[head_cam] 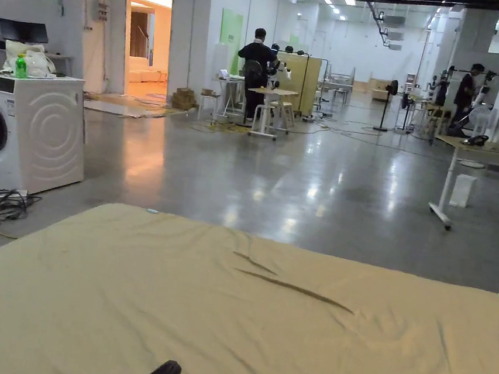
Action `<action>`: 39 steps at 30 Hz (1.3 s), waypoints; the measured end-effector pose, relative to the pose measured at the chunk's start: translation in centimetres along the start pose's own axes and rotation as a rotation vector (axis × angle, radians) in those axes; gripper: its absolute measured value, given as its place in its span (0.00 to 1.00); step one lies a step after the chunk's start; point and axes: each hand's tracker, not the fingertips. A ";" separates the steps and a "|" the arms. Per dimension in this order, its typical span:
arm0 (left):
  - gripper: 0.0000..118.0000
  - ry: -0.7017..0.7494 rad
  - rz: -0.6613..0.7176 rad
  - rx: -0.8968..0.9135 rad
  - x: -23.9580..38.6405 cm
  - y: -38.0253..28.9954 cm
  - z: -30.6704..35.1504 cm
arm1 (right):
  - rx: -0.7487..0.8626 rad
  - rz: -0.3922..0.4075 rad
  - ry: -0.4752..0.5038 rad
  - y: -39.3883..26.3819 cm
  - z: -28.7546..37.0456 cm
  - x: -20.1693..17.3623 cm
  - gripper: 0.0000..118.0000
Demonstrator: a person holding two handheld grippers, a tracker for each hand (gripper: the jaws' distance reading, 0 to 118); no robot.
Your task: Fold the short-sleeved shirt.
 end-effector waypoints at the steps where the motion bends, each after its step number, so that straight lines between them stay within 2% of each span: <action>1: 0.01 -0.053 0.036 -0.019 0.1 0.1 0.2 | 0.011 0.005 -0.008 0.0 0.2 -0.3 0.00; 2: 0.01 -0.126 0.067 -0.034 0.1 0.2 0.3 | 0.027 0.010 -0.014 0.0 0.5 -0.6 0.00; 4: 0.01 -0.083 0.056 -0.031 0.2 -0.3 0.7 | 0.053 0.006 -0.023 -0.1 0.7 -0.6 0.00; 8: 0.01 -0.086 0.028 -0.054 0.7 -0.1 0.6 | 0.093 0.009 -0.036 0.3 1.3 -0.6 0.00; 14: 0.01 -0.080 0.091 -0.023 0.4 0.8 0.3 | 0.117 0.047 -0.063 1.1 1.2 -0.8 0.00; 34: 0.03 -0.003 0.087 -0.009 -1.9 1.4 0.2 | 0.109 0.063 -0.081 1.1 1.1 -1.2 0.02; 35: 0.05 -0.012 0.103 0.001 -2.2 1.4 0.4 | 0.113 0.057 -0.080 1.2 1.1 -1.2 0.06; 36: 0.15 -0.021 0.119 0.011 -2.4 1.3 0.5 | 0.114 0.050 -0.082 1.2 1.0 -1.1 0.23; 37: 0.26 -0.029 0.127 0.017 -2.5 1.3 0.5 | 0.112 0.043 -0.082 1.3 0.9 -1.0 0.42; 39: 0.61 -0.025 0.133 0.017 -2.5 1.2 0.5 | 0.114 0.038 -0.082 1.2 0.9 -0.9 0.89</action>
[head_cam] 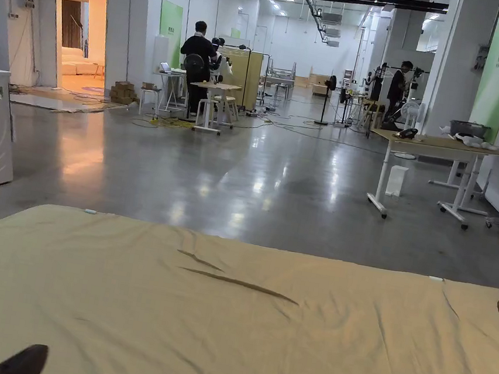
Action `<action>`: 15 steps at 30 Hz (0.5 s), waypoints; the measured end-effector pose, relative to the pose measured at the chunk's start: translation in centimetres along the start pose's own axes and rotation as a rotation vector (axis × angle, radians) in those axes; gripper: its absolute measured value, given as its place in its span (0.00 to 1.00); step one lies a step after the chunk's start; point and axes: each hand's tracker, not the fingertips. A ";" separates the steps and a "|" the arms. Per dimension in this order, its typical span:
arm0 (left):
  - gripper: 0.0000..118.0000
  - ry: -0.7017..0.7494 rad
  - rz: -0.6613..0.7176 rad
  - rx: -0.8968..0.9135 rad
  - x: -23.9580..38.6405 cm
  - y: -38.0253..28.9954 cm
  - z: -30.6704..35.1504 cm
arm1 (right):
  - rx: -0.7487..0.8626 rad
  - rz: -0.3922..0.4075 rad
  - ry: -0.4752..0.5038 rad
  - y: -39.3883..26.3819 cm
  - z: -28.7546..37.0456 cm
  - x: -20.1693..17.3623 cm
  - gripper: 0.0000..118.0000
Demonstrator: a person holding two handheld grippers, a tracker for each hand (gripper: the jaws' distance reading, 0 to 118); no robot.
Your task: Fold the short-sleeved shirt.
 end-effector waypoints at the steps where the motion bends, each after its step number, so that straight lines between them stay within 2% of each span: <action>1: 0.72 0.007 -0.001 0.000 0.0 -0.1 0.0 | 0.004 0.001 -0.003 0.0 0.0 0.0 0.98; 2: 0.79 0.012 -0.001 0.001 0.1 -0.2 0.0 | 0.007 0.003 0.008 -0.2 0.2 0.1 0.99; 3: 0.81 0.014 0.000 0.005 0.1 -0.3 0.0 | 0.011 0.001 0.004 -0.1 0.3 0.2 1.00; 15: 0.81 0.004 0.032 -0.040 0.3 -0.7 -0.5 | -0.013 0.052 0.004 -0.5 0.2 -0.5 1.00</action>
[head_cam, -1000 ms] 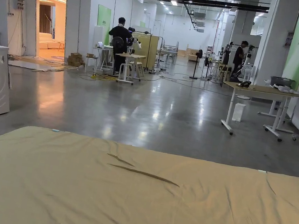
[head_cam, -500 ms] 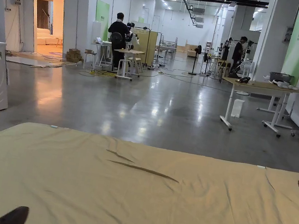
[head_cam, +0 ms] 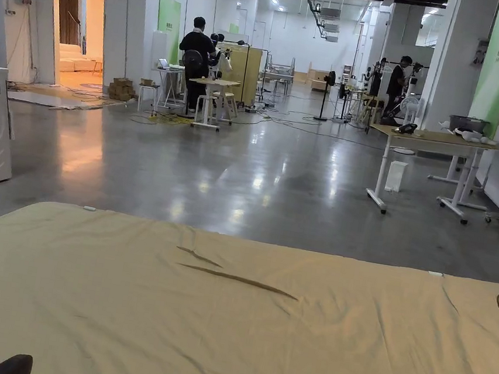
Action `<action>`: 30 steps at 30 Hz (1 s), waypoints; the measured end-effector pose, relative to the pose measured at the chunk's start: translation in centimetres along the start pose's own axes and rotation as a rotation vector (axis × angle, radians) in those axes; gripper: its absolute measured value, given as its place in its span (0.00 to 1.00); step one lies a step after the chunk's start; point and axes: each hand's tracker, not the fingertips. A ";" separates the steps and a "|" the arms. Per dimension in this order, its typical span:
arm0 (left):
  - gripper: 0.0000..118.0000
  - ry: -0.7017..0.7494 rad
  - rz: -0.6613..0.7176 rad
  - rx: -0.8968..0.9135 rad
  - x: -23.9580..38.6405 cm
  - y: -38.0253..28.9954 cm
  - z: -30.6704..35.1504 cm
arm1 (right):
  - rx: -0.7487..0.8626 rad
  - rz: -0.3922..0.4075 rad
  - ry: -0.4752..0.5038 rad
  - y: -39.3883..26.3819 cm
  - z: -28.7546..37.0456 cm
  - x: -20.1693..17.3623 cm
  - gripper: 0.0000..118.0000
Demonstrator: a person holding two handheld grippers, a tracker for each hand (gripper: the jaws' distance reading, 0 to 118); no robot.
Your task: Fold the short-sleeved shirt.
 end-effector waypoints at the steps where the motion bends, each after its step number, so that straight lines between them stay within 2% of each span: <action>1: 0.81 -0.001 0.005 -0.002 -0.1 0.0 0.0 | -0.001 0.002 0.000 0.1 0.0 0.0 1.00; 7: 0.81 -0.005 -0.006 -0.009 -0.4 0.3 0.2 | -0.019 0.024 -0.020 0.4 -0.5 0.6 1.00; 18: 0.81 -0.017 0.023 -0.034 -0.6 0.0 0.0 | -0.056 -0.111 -0.001 0.9 -1.2 1.9 1.00; 22: 0.81 -0.036 0.042 -0.040 -0.8 0.0 -0.2 | -0.076 -0.120 0.002 1.0 -1.3 1.9 1.00; 24: 0.81 -0.032 0.041 -0.048 -0.8 0.1 -0.4 | -0.135 -0.169 0.035 1.3 -1.8 1.9 1.00; 27: 0.81 -0.039 0.046 -0.056 -0.7 0.0 -0.6 | -0.261 -0.314 0.057 1.9 -2.7 1.7 1.00; 29: 0.81 -0.048 0.050 -0.056 -0.7 0.0 -0.6 | -0.370 -0.351 0.059 2.5 -3.3 1.3 1.00; 30: 0.81 -0.051 0.049 -0.059 -0.6 0.0 -0.6 | -0.395 -0.341 0.046 2.6 -3.5 1.1 1.00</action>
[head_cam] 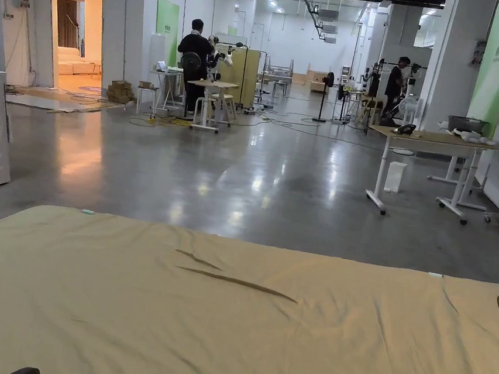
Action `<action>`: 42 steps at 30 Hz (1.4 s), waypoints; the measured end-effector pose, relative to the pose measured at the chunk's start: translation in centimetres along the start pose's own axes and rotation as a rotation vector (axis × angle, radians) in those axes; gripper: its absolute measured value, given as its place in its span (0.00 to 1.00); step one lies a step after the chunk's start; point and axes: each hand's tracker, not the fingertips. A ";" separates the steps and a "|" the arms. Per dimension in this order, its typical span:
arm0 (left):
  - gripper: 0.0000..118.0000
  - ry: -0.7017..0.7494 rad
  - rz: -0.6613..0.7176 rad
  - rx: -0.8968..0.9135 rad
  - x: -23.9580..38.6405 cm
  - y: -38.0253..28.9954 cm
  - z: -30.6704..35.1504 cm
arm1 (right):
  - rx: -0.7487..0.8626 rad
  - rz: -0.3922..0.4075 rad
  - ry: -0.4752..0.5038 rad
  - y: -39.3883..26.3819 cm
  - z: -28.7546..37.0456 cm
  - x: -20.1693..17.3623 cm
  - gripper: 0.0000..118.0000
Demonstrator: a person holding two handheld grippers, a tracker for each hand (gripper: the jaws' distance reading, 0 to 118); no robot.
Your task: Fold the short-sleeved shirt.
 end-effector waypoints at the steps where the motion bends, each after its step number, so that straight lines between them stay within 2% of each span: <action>1: 0.81 -0.002 -0.002 -0.002 0.1 0.0 0.0 | -0.028 0.008 -0.019 0.1 -0.2 -0.3 1.00; 4: 0.81 -0.004 -0.008 -0.006 0.3 0.0 0.0 | -0.040 0.047 -0.070 -0.2 -0.9 -1.0 0.99; 10: 0.81 -0.002 -0.004 -0.015 0.1 0.0 -0.3 | -0.070 0.086 -0.272 -0.8 -2.1 -2.0 0.99; 12: 0.81 0.005 0.004 -0.018 0.1 0.0 -0.4 | -0.087 0.128 -0.233 -0.9 -2.2 -1.9 0.97; 16: 0.81 0.006 0.013 -0.020 0.0 -0.1 -0.4 | -0.103 -0.005 -0.113 -0.7 -2.1 -0.7 0.96; 19: 0.81 0.008 0.009 -0.022 0.0 -0.1 -0.4 | -0.091 -0.052 -0.060 -0.5 -2.0 0.0 0.96; 25: 0.81 0.006 -0.008 -0.025 0.1 -0.2 -0.4 | -0.051 -0.046 -0.123 -0.1 -1.8 0.4 0.97; 32: 0.81 0.001 -0.012 -0.029 0.3 -0.2 -0.5 | -0.071 -0.092 -0.089 0.0 -1.9 1.3 0.97; 36: 0.81 0.000 -0.017 -0.029 0.4 -0.2 -0.5 | -0.094 -0.064 -0.158 0.0 -2.1 0.9 0.96; 39: 0.81 0.001 -0.021 -0.030 0.4 -0.1 -0.5 | -0.070 -0.043 -0.114 -0.2 -1.8 1.0 0.94; 42: 0.81 0.004 -0.027 -0.028 0.3 -0.1 -0.4 | -0.071 -0.045 -0.141 0.0 -1.7 0.7 0.94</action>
